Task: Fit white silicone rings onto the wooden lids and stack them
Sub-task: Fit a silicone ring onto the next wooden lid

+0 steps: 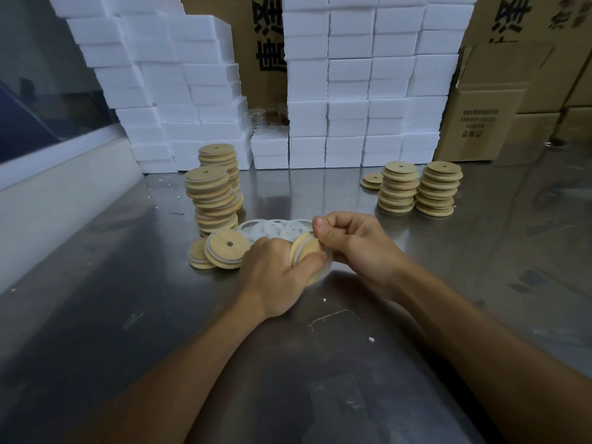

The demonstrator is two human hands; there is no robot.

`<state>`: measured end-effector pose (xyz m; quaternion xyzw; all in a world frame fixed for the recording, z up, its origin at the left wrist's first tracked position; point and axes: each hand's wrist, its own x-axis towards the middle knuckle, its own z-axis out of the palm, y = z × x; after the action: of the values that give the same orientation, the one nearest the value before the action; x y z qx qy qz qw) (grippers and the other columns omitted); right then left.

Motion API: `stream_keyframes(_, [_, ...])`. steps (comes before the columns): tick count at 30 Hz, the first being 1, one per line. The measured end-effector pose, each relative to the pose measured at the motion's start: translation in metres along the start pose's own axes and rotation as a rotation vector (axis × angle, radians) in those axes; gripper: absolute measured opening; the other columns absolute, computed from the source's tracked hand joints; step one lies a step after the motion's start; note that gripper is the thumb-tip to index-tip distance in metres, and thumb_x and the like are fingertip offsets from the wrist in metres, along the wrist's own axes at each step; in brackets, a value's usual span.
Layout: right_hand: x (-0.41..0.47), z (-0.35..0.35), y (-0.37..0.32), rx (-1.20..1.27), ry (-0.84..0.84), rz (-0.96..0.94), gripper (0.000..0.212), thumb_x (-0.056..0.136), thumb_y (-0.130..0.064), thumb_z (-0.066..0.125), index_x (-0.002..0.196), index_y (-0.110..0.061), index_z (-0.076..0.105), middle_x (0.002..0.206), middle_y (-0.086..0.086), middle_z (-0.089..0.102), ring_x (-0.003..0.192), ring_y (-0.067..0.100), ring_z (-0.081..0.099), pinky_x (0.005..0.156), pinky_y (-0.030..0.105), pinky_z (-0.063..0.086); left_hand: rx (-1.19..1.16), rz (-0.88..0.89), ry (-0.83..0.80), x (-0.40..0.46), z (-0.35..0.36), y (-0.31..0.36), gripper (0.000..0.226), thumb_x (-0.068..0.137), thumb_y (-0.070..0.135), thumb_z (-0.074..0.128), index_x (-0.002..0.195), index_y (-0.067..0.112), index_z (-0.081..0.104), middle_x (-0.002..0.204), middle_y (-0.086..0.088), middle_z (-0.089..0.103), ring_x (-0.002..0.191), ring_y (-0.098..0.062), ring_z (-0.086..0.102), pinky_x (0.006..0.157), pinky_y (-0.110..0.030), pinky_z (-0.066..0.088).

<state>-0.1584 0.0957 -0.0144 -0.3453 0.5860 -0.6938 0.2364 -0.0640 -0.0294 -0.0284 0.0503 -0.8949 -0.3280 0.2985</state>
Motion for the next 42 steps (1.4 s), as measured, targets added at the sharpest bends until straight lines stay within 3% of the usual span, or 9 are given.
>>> stream_keyframes(5, [-0.001,0.001,0.003,0.071,-0.014,0.049,0.032,0.082,-0.036,0.067,0.080,-0.003,0.068,0.074,0.011,0.069,0.067,0.018,0.066,0.064,0.027,0.056,-0.056,-0.009,0.060,0.001,-0.001,-0.001,0.060,0.070,0.061,0.048,0.069,0.005,0.067,0.065,-0.013,0.066,0.066,-0.028,0.063,0.067,-0.050,0.050])
stream_keyframes(12, [0.000,0.001,0.003,0.129,-0.028,0.107,0.032,0.083,-0.033,0.064,0.078,-0.002,0.065,0.071,0.008,0.070,0.066,0.017,0.067,0.066,0.027,0.056,-0.075,-0.005,0.086,0.001,0.000,-0.002,0.061,0.072,0.060,0.048,0.065,0.002,0.065,0.061,-0.015,0.063,0.061,-0.030,0.061,0.064,-0.051,0.048])
stream_keyframes(19, [-0.002,0.004,0.005,0.140,-0.040,0.102,0.022,0.083,-0.035,0.066,0.070,-0.018,0.071,0.076,0.006,0.071,0.071,0.015,0.069,0.069,0.026,0.056,-0.138,-0.031,0.121,0.003,-0.001,-0.006,0.063,0.074,0.059,0.049,0.063,-0.001,0.063,0.061,-0.018,0.062,0.062,-0.033,0.060,0.066,-0.051,0.048])
stream_keyframes(24, [-0.001,0.006,0.004,0.169,-0.048,0.123,0.025,0.085,-0.035,0.062,0.071,-0.020,0.076,0.081,0.004,0.074,0.077,0.013,0.072,0.071,0.024,0.056,-0.111,-0.010,0.153,0.003,0.000,-0.008,0.066,0.076,0.061,0.047,0.065,-0.002,0.065,0.060,-0.017,0.063,0.062,-0.032,0.060,0.065,-0.049,0.048])
stream_keyframes(28, [-0.001,0.008,0.005,0.170,-0.010,0.108,0.032,0.094,-0.032,0.060,0.066,-0.024,0.073,0.073,-0.002,0.070,0.068,0.008,0.067,0.068,0.023,0.054,-0.119,0.017,0.192,0.003,0.001,-0.010,0.060,0.082,0.058,0.048,0.056,0.005,0.059,0.050,-0.004,0.056,0.052,-0.018,0.054,0.059,-0.043,0.046])
stream_keyframes(32, [-0.002,0.010,0.007,0.103,0.084,0.066,0.032,0.098,-0.021,0.057,0.070,-0.022,0.072,0.073,0.000,0.070,0.068,0.009,0.066,0.063,0.022,0.053,-0.140,-0.026,0.177,0.005,0.004,-0.011,0.060,0.082,0.062,0.051,0.062,0.007,0.063,0.055,-0.006,0.060,0.055,-0.018,0.056,0.060,-0.041,0.046])
stream_keyframes(36, [-0.004,0.013,0.010,-0.329,0.198,-0.260,0.015,0.098,-0.005,0.055,0.085,-0.006,0.062,0.072,0.000,0.064,0.065,0.006,0.060,0.060,0.026,0.051,-0.237,-0.101,0.060,0.007,0.002,-0.012,0.039,0.082,0.051,0.061,0.083,0.014,0.075,0.075,-0.001,0.073,0.074,-0.015,0.068,0.073,-0.044,0.056])
stream_keyframes(39, [-0.003,0.010,0.008,-0.491,0.193,-0.355,0.012,0.097,-0.005,0.056,0.086,-0.004,0.061,0.074,0.004,0.064,0.069,0.018,0.061,0.064,0.037,0.050,-0.266,-0.099,-0.011,0.006,0.002,-0.011,0.040,0.085,0.049,0.057,0.069,0.014,0.069,0.065,-0.005,0.066,0.065,-0.019,0.062,0.068,-0.048,0.054])
stream_keyframes(42, [-0.002,0.010,0.006,-0.354,0.183,-0.257,0.015,0.098,-0.013,0.056,0.085,-0.009,0.061,0.071,-0.002,0.063,0.065,0.008,0.059,0.061,0.028,0.051,-0.225,-0.023,0.074,0.005,0.004,-0.008,0.055,0.088,0.051,0.053,0.062,0.004,0.062,0.060,-0.015,0.061,0.061,-0.029,0.058,0.062,-0.046,0.049])
